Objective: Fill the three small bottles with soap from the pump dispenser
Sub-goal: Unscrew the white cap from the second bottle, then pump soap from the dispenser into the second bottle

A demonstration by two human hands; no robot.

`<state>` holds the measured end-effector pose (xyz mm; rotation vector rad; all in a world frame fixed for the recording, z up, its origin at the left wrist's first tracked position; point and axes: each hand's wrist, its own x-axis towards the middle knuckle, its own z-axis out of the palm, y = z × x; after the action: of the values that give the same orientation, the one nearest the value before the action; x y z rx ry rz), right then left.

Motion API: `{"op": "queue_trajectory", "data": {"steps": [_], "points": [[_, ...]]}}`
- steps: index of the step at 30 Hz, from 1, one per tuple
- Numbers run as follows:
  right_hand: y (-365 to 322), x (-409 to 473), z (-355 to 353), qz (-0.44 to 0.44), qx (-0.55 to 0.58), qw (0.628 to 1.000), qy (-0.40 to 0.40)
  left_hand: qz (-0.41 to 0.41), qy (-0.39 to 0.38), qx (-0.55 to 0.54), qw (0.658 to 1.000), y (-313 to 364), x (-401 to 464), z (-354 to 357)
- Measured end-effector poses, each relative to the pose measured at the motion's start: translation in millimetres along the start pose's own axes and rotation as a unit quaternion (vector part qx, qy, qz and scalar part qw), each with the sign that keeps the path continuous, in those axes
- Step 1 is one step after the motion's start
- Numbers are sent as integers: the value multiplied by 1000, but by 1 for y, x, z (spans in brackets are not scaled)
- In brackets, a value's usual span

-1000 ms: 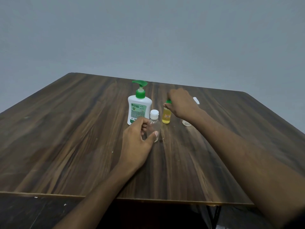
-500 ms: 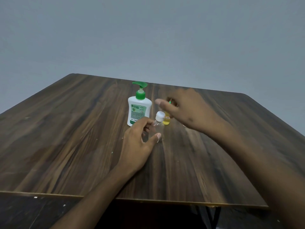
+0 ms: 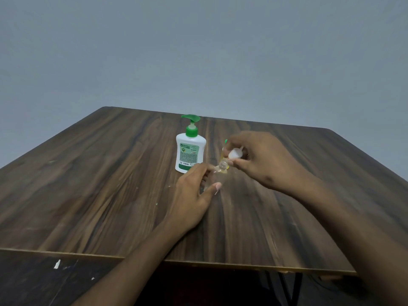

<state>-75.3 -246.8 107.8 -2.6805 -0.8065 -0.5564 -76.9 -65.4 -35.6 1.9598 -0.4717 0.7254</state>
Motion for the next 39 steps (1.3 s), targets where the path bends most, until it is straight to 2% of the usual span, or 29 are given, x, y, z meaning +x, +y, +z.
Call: {"op": "queue_trajectory", "data": {"steps": [6,10,14,23,28,31,33,39], "points": [[39,-44,17,139,104,982,75,-21,37,-9,999,2,1,-1],[61,-72,56,234,118,962,81,-25,42,-3,999,1,1,-1],[67,-84,74,271,117,950,100,-27,48,-1,998,0,1,-2],[68,-93,83,269,129,949,103,-28,65,-8,997,0,2,-2],[58,-90,64,260,116,950,129,-77,164,-51,982,5,7,-23],[49,-75,35,216,116,957,154,-70,221,-65,971,6,23,-54],[39,-50,17,181,110,964,164,-47,230,-45,971,-4,38,-77],[0,77,1,37,95,983,155,6,161,64,985,-61,66,-93]]}}
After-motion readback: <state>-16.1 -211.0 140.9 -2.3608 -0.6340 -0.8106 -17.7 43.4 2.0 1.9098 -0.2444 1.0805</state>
